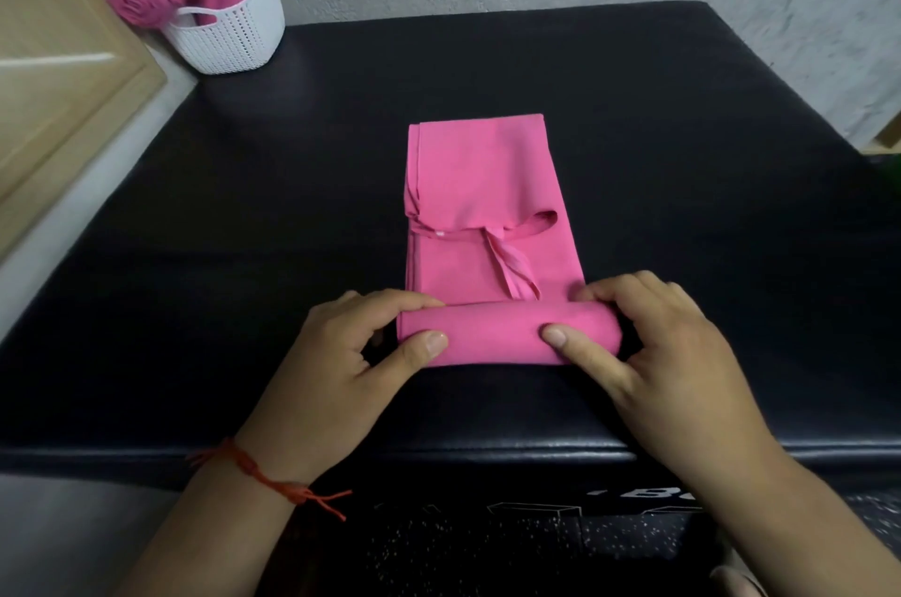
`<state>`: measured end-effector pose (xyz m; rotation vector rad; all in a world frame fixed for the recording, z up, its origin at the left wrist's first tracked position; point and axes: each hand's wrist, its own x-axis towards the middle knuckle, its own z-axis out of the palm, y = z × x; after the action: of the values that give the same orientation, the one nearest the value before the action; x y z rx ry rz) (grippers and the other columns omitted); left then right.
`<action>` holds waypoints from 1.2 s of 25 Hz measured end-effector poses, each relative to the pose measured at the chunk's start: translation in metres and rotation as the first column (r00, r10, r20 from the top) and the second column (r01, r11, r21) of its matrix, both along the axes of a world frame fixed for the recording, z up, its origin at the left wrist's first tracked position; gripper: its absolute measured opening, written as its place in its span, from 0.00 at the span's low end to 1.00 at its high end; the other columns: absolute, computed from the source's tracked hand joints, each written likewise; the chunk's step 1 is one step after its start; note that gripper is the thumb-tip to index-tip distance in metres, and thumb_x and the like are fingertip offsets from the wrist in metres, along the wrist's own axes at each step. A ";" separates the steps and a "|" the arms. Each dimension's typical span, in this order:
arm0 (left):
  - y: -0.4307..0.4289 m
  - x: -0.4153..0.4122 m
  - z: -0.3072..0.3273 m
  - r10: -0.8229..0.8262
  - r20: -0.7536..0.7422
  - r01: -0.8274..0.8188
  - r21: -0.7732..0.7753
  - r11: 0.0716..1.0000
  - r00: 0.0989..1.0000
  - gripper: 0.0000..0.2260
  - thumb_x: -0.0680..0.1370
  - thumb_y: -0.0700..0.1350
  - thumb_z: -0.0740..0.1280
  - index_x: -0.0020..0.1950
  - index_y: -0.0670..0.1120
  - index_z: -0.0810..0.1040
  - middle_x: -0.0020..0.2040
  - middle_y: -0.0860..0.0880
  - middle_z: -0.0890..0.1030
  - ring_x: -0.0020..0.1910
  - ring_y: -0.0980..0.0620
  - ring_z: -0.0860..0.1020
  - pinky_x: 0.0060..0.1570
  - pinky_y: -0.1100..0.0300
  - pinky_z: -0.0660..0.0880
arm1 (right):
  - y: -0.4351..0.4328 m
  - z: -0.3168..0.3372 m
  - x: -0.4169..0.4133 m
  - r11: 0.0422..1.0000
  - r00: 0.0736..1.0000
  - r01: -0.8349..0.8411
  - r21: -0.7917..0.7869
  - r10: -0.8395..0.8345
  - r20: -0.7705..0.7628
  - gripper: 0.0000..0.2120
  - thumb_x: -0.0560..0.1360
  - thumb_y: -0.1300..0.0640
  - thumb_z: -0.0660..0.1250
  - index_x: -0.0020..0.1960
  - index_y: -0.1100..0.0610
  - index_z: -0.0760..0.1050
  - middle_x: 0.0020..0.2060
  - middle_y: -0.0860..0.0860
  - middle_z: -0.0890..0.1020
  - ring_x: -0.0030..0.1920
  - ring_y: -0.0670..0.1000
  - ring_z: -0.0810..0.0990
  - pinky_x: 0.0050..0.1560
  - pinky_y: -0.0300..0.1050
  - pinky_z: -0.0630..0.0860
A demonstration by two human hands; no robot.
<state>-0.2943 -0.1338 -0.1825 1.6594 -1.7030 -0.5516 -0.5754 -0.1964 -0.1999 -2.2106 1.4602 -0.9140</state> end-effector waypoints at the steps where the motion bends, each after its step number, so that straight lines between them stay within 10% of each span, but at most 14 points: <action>1: 0.001 0.001 -0.001 -0.006 0.002 0.005 0.021 1.000 1.000 0.13 0.78 0.65 0.69 0.60 0.64 0.82 0.48 0.58 0.82 0.55 0.55 0.78 0.57 0.59 0.74 | -0.001 -0.001 0.000 1.000 1.000 -0.003 -0.010 0.003 -0.013 0.23 0.77 0.27 0.64 0.53 0.45 0.79 0.47 0.39 0.78 0.46 0.47 0.75 0.48 0.46 0.74; 10: -0.008 0.006 0.007 0.028 -0.070 -0.035 -0.098 0.995 0.997 0.07 0.83 0.50 0.69 0.58 0.57 0.85 0.52 0.56 0.83 0.56 0.53 0.81 0.58 0.64 0.74 | -0.003 -0.004 0.002 0.999 0.999 -0.031 0.012 0.031 0.018 0.22 0.78 0.26 0.61 0.49 0.44 0.78 0.44 0.40 0.76 0.46 0.48 0.73 0.49 0.53 0.74; 14: -0.062 0.016 0.026 0.005 0.341 0.083 -0.244 0.966 0.940 0.15 0.76 0.49 0.76 0.63 0.55 0.81 0.60 0.57 0.79 0.62 0.51 0.76 0.65 0.56 0.72 | -0.005 -0.005 0.000 1.000 0.999 -0.027 0.008 0.027 0.022 0.23 0.77 0.25 0.60 0.48 0.44 0.77 0.43 0.41 0.76 0.46 0.47 0.73 0.50 0.54 0.75; 17: -0.118 -0.005 0.039 -0.279 0.634 0.366 -0.007 0.931 0.721 0.25 0.75 0.58 0.73 0.70 0.54 0.76 0.67 0.54 0.76 0.68 0.49 0.73 0.67 0.46 0.73 | -0.005 -0.006 -0.001 1.000 1.000 -0.020 0.012 0.020 0.007 0.25 0.77 0.24 0.58 0.48 0.45 0.77 0.43 0.42 0.76 0.45 0.48 0.73 0.50 0.55 0.75; 21: -0.159 -0.016 0.044 -0.409 0.700 0.338 0.248 0.908 0.586 0.24 0.78 0.51 0.69 0.74 0.52 0.73 0.68 0.51 0.75 0.67 0.47 0.74 0.64 0.46 0.74 | -0.005 -0.006 0.001 1.000 1.000 -0.021 -0.001 0.021 0.000 0.26 0.76 0.23 0.57 0.48 0.44 0.76 0.43 0.41 0.76 0.45 0.47 0.73 0.51 0.54 0.74; 28: -0.176 -0.040 0.086 -0.430 0.710 0.225 0.370 0.901 0.557 0.13 0.75 0.41 0.64 0.55 0.53 0.82 0.47 0.51 0.82 0.47 0.47 0.80 0.52 0.52 0.77 | -0.004 -0.009 -0.002 1.000 0.999 -0.030 -0.008 0.030 0.023 0.25 0.76 0.22 0.58 0.49 0.43 0.76 0.43 0.40 0.75 0.45 0.45 0.72 0.52 0.50 0.74; 30: -0.201 -0.031 0.128 -0.222 0.736 0.106 0.202 0.974 0.640 0.15 0.74 0.49 0.63 0.58 0.57 0.81 0.51 0.52 0.83 0.50 0.47 0.81 0.55 0.51 0.78 | -0.005 -0.008 -0.001 1.000 0.999 -0.026 -0.014 0.026 0.021 0.26 0.76 0.22 0.57 0.49 0.43 0.76 0.43 0.39 0.75 0.45 0.45 0.72 0.52 0.50 0.74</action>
<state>-0.3252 -0.3349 -0.0546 2.0099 -2.4823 -0.0132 -0.5764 -0.2009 -0.2081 -2.2176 1.4167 -0.9393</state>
